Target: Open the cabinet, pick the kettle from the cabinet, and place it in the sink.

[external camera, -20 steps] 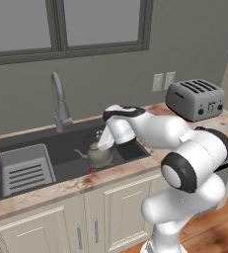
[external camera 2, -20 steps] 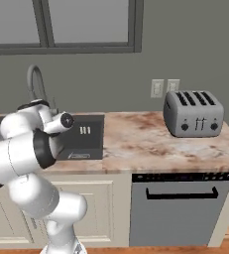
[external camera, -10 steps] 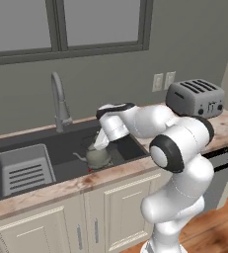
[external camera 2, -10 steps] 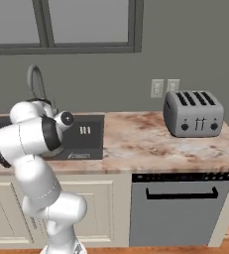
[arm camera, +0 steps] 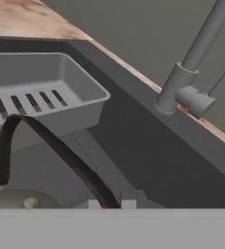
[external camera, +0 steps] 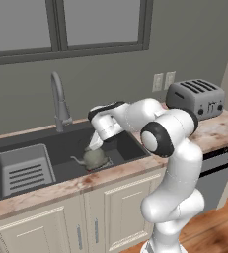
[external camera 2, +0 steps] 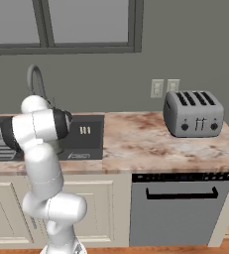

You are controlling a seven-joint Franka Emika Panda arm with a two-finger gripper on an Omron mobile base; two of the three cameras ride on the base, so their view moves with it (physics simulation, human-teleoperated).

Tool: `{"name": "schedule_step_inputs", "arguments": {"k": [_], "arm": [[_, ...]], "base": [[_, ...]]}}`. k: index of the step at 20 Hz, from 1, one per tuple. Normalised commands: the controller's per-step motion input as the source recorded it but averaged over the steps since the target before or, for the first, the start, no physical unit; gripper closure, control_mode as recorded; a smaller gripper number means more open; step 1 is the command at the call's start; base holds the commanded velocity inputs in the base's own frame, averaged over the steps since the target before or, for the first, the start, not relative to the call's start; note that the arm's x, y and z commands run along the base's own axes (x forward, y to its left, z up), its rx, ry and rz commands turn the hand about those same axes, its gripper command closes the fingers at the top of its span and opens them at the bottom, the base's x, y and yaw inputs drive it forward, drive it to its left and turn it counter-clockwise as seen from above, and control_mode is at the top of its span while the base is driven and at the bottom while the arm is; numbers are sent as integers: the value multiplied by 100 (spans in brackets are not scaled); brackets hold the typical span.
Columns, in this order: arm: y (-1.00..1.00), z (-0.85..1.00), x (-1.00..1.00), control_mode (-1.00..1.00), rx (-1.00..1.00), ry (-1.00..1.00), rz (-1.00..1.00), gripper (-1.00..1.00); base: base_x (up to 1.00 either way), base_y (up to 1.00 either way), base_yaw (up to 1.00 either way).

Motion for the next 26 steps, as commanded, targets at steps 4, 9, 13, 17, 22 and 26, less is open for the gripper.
{"name": "schedule_step_inputs", "arguments": {"k": [4, 9, 13, 17, 22, 26], "arm": [[15, -39, 6, -100, -5, -1, 0, 100], [15, -11, 18, -100, 0, -7, 0, 100], [6, 0, 40, -100, 0, -7, 0, 100], [4, -5, 44, -100, 0, -3, 0, 100], [11, -26, 39, -100, 0, 0, 0, 100], [12, -32, 36, -100, -1, 0, 0, 100]], "base": [[0, 0, 0], [0, 0, 0], [0, 0, 0], [0, 0, 0], [0, 0, 0], [0, 0, 0]]}}
